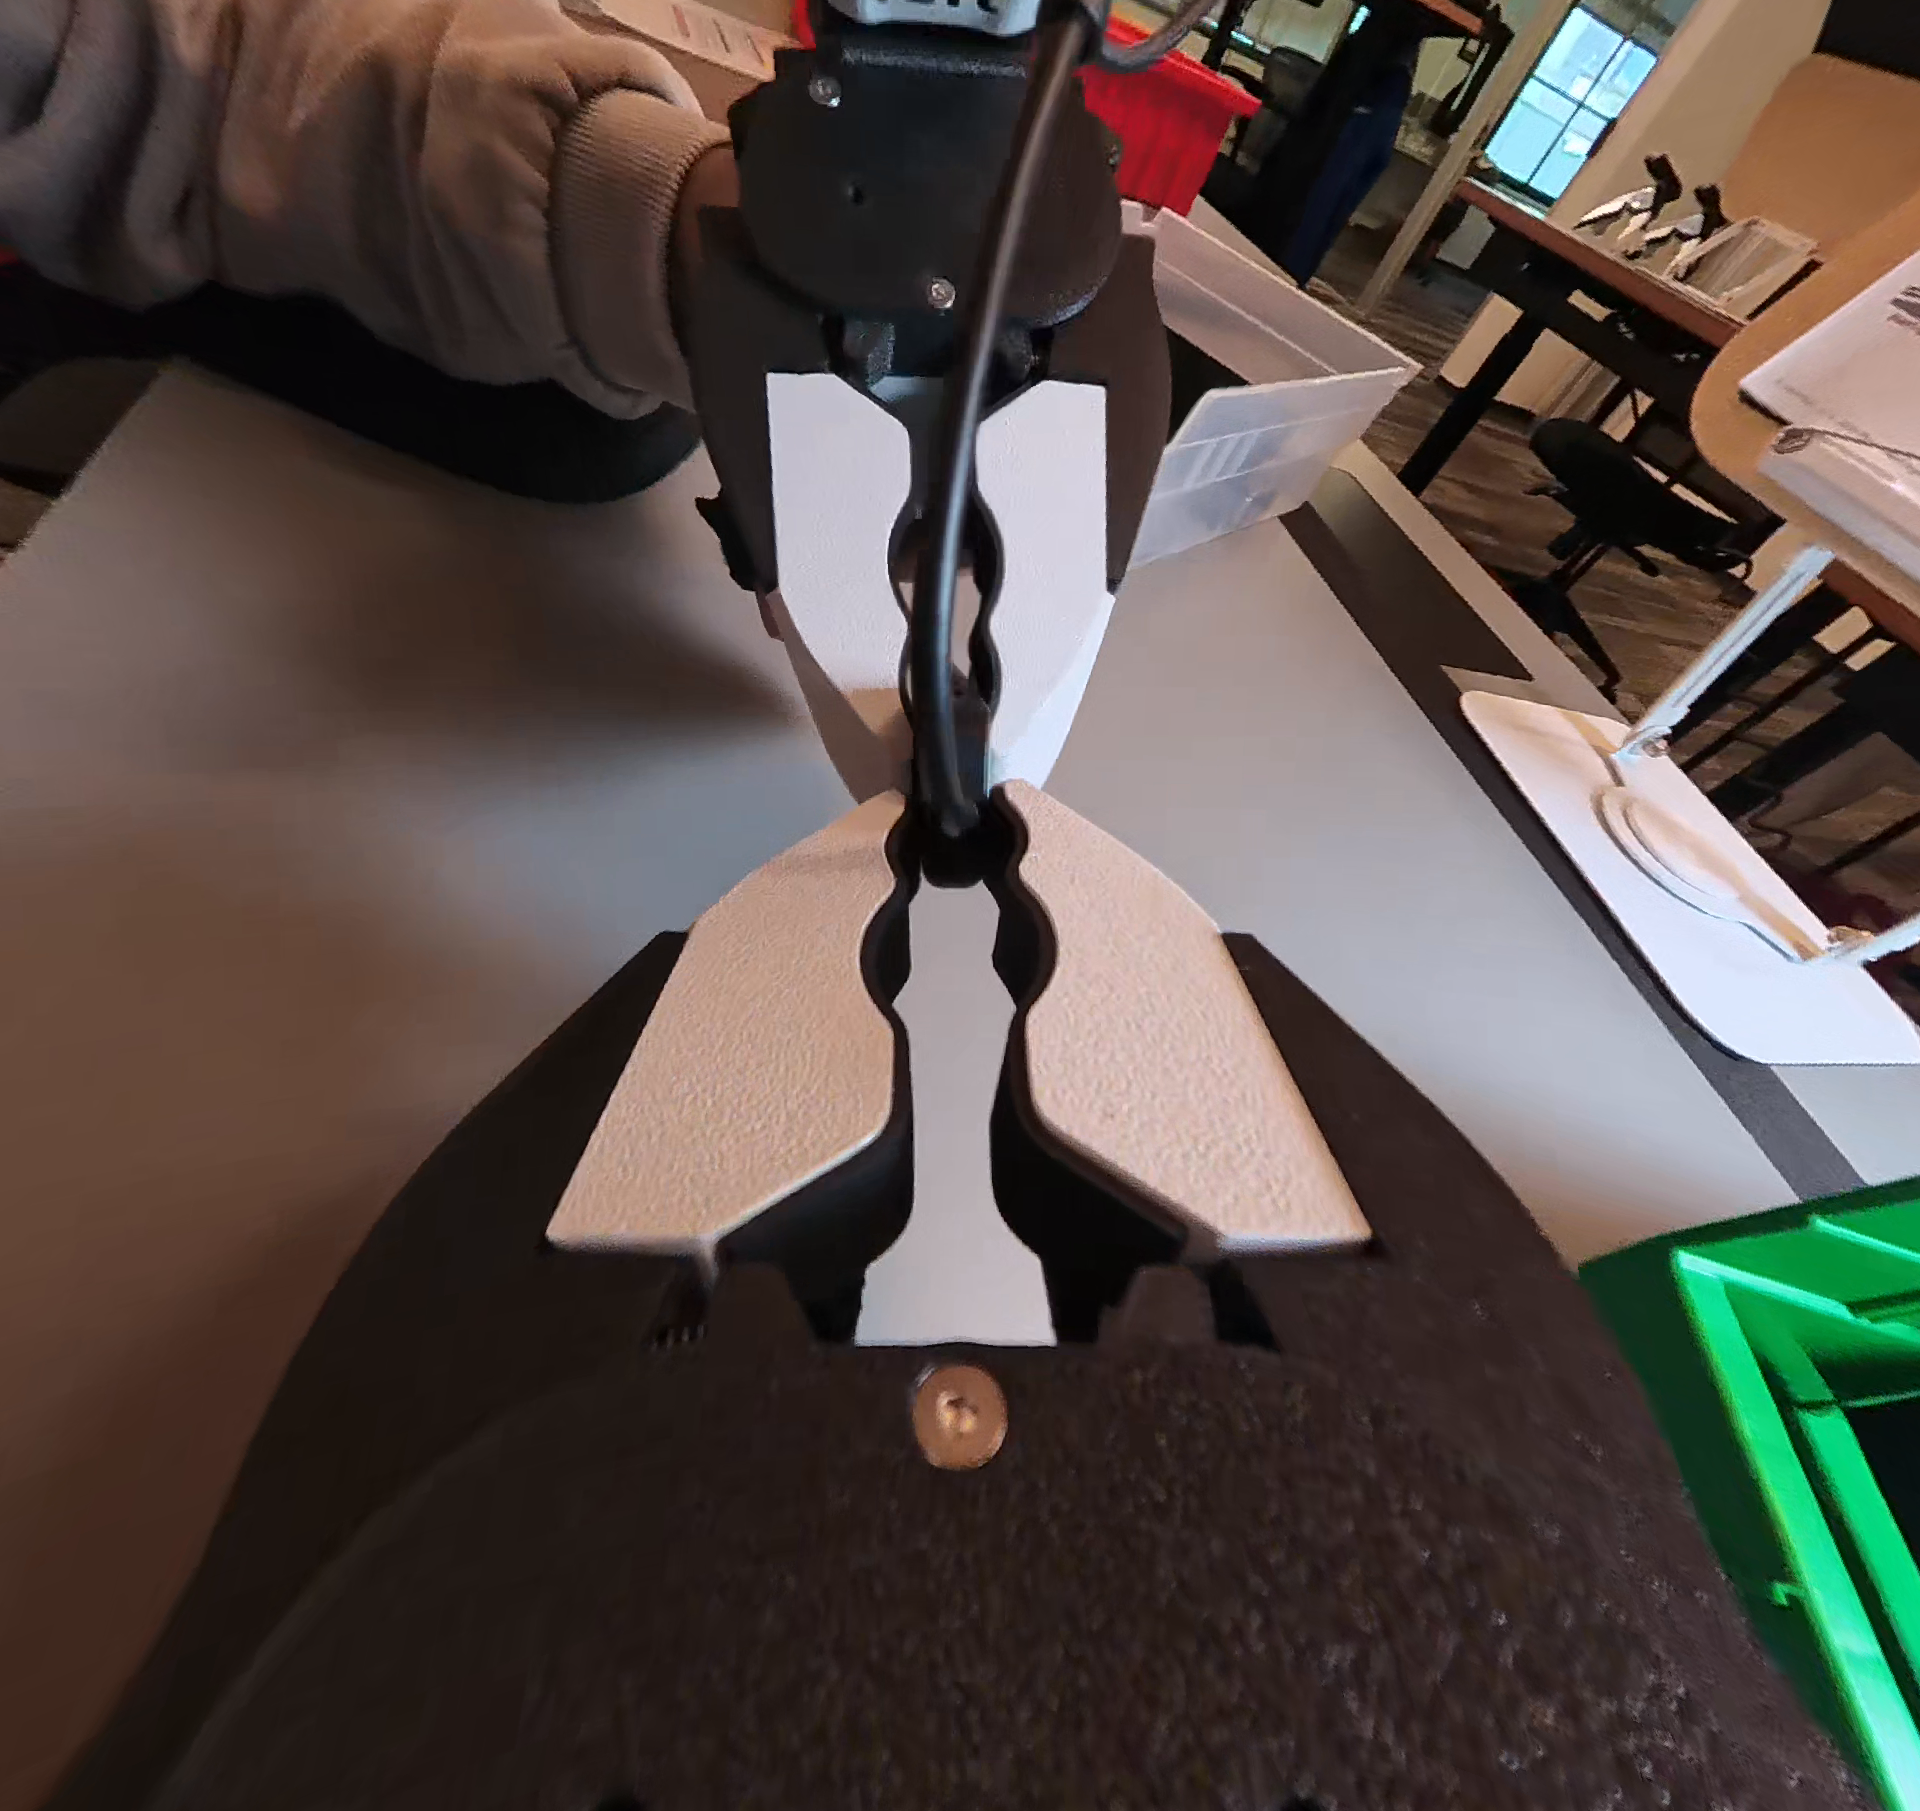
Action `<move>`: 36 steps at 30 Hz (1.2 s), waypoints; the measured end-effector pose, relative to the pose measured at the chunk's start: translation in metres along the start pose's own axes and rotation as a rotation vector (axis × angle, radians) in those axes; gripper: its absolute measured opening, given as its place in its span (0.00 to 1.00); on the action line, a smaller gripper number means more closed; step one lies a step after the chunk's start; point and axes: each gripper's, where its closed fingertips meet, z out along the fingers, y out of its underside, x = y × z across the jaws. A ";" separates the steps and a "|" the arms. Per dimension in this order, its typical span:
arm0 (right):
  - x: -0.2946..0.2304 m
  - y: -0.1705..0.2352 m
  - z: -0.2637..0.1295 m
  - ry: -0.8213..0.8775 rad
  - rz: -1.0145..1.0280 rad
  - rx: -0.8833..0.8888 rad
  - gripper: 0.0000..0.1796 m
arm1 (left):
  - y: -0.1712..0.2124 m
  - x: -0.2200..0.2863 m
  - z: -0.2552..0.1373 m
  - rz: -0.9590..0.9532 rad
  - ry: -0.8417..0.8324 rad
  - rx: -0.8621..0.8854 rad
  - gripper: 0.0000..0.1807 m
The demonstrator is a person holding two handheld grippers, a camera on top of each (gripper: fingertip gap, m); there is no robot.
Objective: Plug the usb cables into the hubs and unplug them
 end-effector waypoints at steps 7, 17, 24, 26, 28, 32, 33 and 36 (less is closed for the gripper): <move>0.001 -0.023 -0.017 -0.046 0.066 0.132 0.06 | -0.002 0.007 -0.015 -0.035 0.067 0.101 0.12; 0.005 -0.045 -0.033 -0.055 0.112 0.271 0.06 | -0.005 0.002 -0.025 0.013 0.023 0.149 0.05; -0.006 -0.023 -0.010 -0.047 0.043 0.129 0.12 | -0.001 0.009 -0.020 0.035 0.051 0.107 0.05; -0.010 -0.017 -0.004 -0.039 0.013 0.094 0.12 | 0.003 0.012 -0.016 0.055 0.052 0.075 0.05; -0.013 -0.012 0.002 -0.028 -0.017 0.063 0.11 | 0.007 0.014 -0.012 0.083 0.047 0.034 0.05; -0.017 -0.006 0.006 -0.025 -0.060 0.031 0.05 | 0.013 0.015 -0.010 0.090 0.043 0.008 0.05; -0.016 -0.004 0.006 -0.019 -0.073 0.019 0.06 | 0.014 0.014 -0.009 0.095 0.039 -0.002 0.05; -0.016 -0.002 0.006 -0.008 -0.075 0.020 0.06 | 0.017 0.014 -0.007 0.089 0.040 -0.015 0.05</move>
